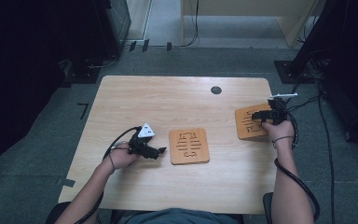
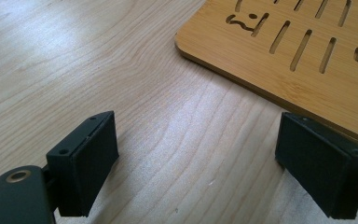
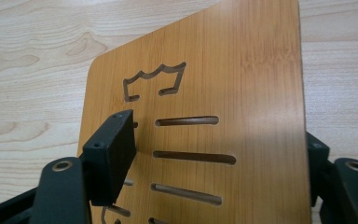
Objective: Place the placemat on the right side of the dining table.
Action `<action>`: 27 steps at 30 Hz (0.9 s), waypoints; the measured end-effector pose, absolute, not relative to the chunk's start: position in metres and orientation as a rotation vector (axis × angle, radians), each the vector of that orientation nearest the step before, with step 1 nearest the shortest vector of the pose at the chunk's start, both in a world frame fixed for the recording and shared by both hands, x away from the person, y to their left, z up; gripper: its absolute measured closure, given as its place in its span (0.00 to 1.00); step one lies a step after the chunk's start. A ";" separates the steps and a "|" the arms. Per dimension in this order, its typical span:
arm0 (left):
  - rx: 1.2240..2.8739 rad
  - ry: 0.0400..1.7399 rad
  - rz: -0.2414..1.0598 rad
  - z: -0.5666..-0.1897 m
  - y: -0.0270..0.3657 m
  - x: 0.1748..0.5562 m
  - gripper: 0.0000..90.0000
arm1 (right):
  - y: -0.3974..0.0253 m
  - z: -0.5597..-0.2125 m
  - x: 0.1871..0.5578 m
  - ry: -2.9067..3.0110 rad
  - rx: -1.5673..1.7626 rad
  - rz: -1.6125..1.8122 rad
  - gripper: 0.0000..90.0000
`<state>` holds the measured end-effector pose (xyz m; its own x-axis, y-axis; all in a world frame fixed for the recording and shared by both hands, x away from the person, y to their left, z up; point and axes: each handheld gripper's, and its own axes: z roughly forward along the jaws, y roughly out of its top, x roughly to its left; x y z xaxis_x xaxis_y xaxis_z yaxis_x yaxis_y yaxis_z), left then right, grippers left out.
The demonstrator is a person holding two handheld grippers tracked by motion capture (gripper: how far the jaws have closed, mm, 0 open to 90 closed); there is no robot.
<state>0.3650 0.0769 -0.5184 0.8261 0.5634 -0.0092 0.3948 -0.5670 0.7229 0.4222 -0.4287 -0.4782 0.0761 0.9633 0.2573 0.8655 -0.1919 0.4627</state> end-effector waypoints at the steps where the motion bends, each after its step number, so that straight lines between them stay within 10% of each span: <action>1: 2.245 0.698 0.286 -0.518 0.077 0.365 0.13 | -0.429 -0.479 0.422 1.869 2.152 0.768 0.32; 27: 2.246 0.699 0.286 -0.518 0.077 0.365 0.13 | -0.425 -0.493 0.431 1.944 2.123 0.854 0.25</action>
